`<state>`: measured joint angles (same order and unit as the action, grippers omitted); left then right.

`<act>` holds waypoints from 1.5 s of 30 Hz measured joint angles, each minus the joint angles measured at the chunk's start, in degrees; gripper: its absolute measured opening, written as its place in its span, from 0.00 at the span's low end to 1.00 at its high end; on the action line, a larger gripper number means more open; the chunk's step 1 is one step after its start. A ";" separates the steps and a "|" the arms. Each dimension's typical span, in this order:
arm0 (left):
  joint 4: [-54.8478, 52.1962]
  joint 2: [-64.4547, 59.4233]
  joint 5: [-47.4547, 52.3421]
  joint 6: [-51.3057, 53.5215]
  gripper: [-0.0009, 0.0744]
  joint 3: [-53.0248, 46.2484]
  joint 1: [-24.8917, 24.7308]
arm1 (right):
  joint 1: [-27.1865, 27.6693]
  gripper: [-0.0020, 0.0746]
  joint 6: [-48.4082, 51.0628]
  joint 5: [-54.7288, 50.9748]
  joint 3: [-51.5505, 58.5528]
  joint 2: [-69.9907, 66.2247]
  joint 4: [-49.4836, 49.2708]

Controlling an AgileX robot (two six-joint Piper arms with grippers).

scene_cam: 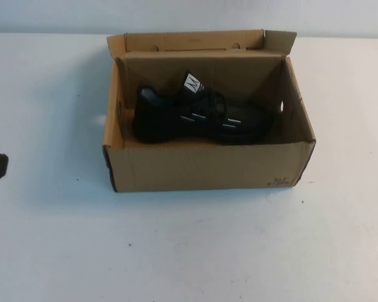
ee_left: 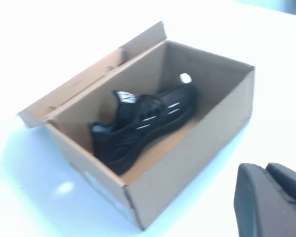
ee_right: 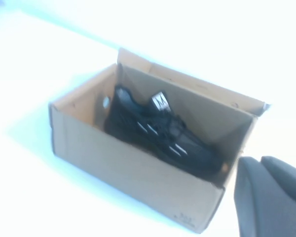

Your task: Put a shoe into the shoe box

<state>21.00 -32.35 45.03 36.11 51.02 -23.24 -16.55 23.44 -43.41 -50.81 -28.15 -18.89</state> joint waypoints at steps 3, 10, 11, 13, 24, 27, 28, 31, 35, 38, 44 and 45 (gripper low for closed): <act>-1.42 -0.57 -0.69 -0.21 0.01 0.00 0.00 | 0.00 0.01 1.92 2.28 5.84 4.71 0.37; -1.75 -0.57 0.94 -3.82 0.01 0.00 0.00 | 0.00 0.01 2.34 8.25 16.47 15.19 0.37; -1.72 -0.57 1.24 -4.47 0.01 0.00 0.00 | 0.00 0.01 2.34 8.78 17.23 16.10 0.37; -1.72 -0.57 1.55 -5.60 0.01 0.00 0.00 | 0.00 0.01 2.34 9.48 17.97 17.23 0.37; -2.42 -0.57 2.79 -9.40 0.01 0.00 0.00 | 0.00 0.01 2.34 8.72 19.09 17.62 0.03; -2.42 -0.57 2.79 -9.53 0.01 0.00 0.00 | 0.00 0.00 2.34 8.28 19.09 17.62 -0.07; -2.42 -0.57 2.79 -9.53 0.01 0.00 0.00 | 0.00 0.01 2.34 8.18 19.09 17.62 -0.07; -2.52 -0.57 2.89 -9.65 0.01 0.00 0.00 | 0.00 0.01 2.34 8.18 19.09 17.62 -0.07; -2.52 -0.57 2.89 -9.65 0.01 0.00 0.00 | 0.00 0.01 2.34 8.07 19.09 17.62 -0.07; -2.52 -0.57 2.89 -9.65 0.01 0.00 0.00 | 0.00 0.01 2.34 7.96 19.09 17.62 -0.07; -2.90 0.68 -4.29 -9.75 0.01 -2.69 0.00 | 0.00 0.01 2.34 7.60 19.09 17.62 -0.07; -3.26 1.64 -6.92 -9.75 0.01 -3.93 0.00 | 0.00 0.01 2.34 7.60 19.09 17.62 -0.07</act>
<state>17.74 -30.72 38.11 26.36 47.08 -23.24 -16.55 25.78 -35.81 -31.71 -10.53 -18.96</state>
